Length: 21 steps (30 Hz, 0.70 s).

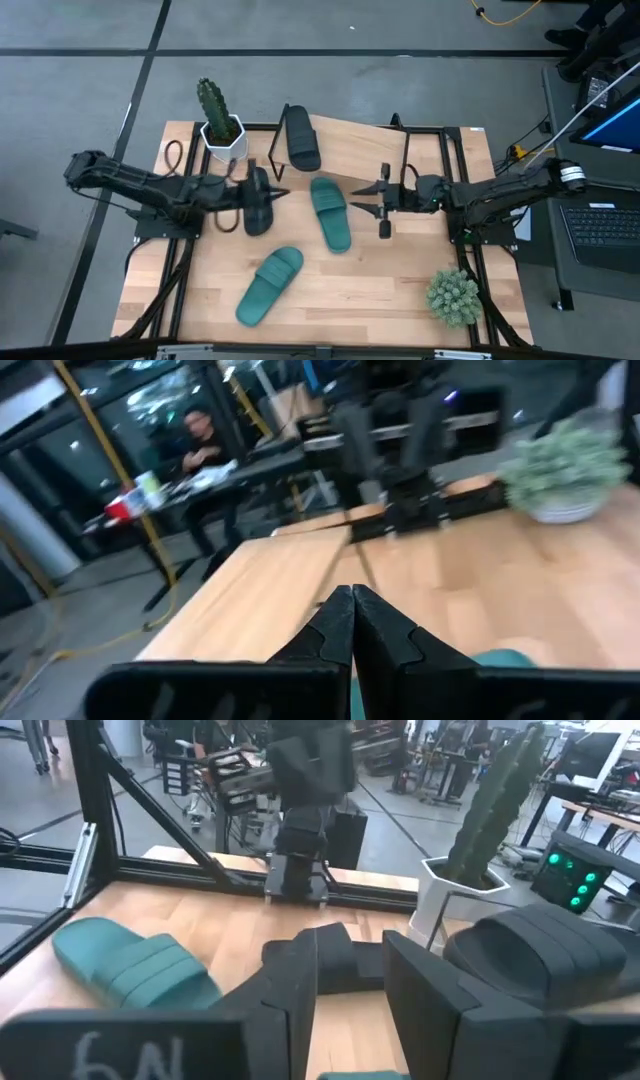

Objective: Pick and place slides into the shelf
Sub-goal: Put the bottom black slide on the shelf

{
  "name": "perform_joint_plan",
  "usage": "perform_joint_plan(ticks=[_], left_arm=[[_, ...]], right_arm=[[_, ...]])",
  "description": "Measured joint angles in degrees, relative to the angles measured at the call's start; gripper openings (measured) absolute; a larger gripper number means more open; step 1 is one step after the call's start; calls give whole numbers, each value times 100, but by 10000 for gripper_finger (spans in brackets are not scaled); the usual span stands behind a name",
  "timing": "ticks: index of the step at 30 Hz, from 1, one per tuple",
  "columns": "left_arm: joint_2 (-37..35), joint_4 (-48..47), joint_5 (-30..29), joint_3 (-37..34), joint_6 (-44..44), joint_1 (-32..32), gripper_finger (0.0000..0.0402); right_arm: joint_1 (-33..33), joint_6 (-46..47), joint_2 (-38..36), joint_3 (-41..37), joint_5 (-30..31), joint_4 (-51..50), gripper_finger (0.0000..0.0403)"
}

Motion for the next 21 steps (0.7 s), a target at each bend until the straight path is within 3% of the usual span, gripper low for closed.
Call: perform_joint_plan(ticks=[5,9,16,21], left_arm=[[751,-827,-66,828,-52,501,0],[1357,-1713,-303,1481,-329,749,0],[2251,-1875,-786,2101,303,825,4],[2488,-1877,-1048,2274,597,819,44]], right_arm=[[-4,150,-253,-298,22,-5,116],[-11,345,-303,-334,491,2,116],[-11,315,-282,-338,592,-49,116],[-11,465,-282,-336,594,-185,116]])
